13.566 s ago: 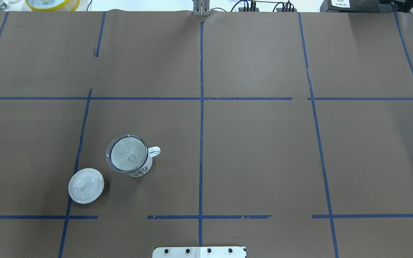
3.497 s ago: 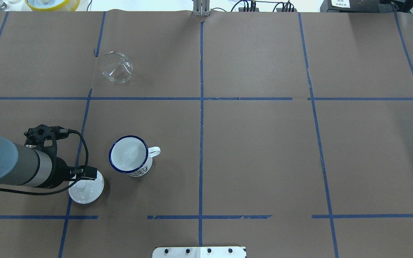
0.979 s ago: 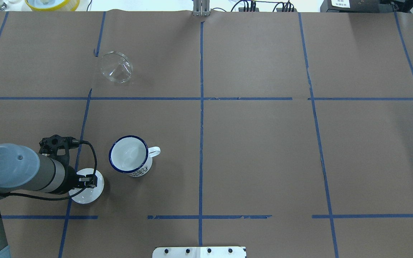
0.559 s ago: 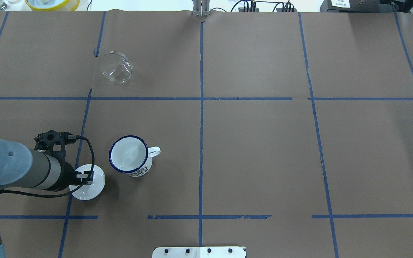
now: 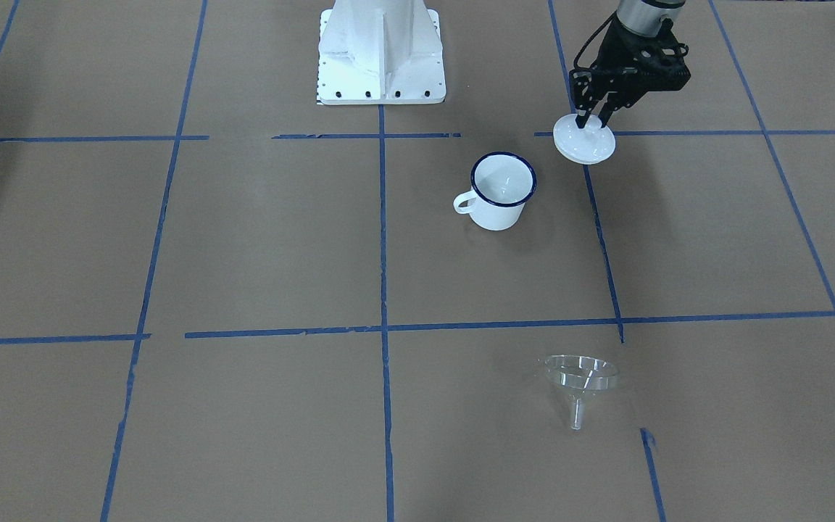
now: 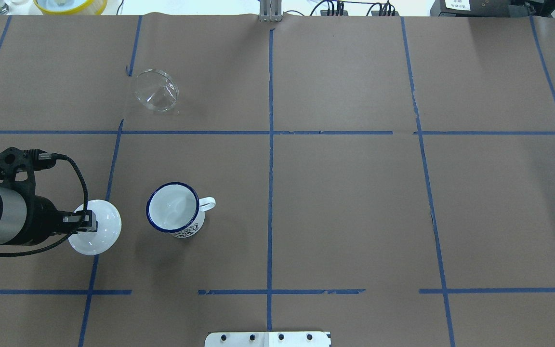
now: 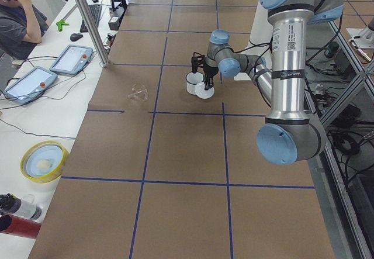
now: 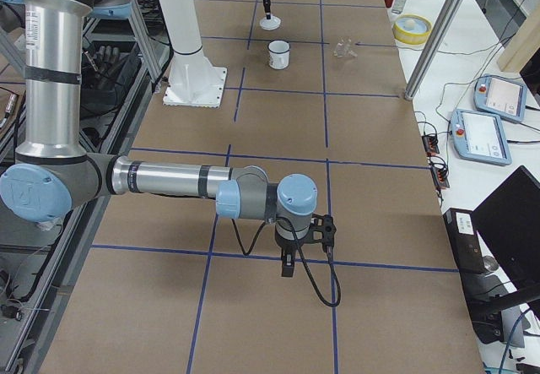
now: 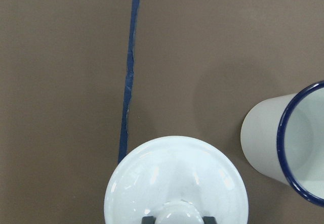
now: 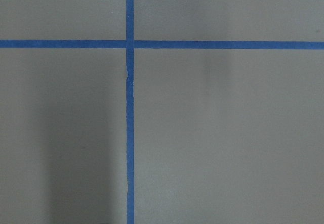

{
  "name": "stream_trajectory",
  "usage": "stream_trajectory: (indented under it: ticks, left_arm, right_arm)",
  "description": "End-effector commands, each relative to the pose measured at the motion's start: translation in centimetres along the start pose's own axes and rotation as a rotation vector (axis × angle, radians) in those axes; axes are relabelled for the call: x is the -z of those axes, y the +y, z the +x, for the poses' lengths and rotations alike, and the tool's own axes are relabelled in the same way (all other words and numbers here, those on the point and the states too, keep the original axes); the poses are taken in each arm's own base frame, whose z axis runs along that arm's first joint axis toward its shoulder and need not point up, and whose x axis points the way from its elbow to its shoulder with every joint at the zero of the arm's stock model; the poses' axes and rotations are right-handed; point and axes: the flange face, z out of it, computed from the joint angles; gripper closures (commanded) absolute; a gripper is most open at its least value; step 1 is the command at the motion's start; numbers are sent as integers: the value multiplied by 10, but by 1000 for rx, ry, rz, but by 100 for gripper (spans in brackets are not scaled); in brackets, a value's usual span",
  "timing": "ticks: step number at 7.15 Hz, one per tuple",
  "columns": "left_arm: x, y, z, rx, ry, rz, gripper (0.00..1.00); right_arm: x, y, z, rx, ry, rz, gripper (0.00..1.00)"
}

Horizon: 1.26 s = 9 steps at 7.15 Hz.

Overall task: Remove funnel from cup
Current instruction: 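Lift the white funnel and carry it over the mug, then lower the white funnel into the mug with the left gripper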

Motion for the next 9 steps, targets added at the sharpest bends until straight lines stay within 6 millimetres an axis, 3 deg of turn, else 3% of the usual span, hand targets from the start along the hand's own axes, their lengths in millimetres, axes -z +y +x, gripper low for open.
stream_trajectory:
  ticks: [1,2,3,7,9]
  left_arm:
    - [13,-18,67,18,-1,7,100]
    - [-3,-32,110,67,-36,-3,100]
    - [-20,-44,140,78,-51,-7,100]
    - [-52,-50,145,80,-79,-22,100]
    - [-53,-50,145,80,-79,-22,100]
  right_arm:
    - [0,0,0,0,0,0,0]
    - [0,0,0,0,0,0,0]
    - [-1,0,0,-1,0,-1,0]
    - [0,0,0,0,0,0,0]
    - [0,0,0,0,0,0,0]
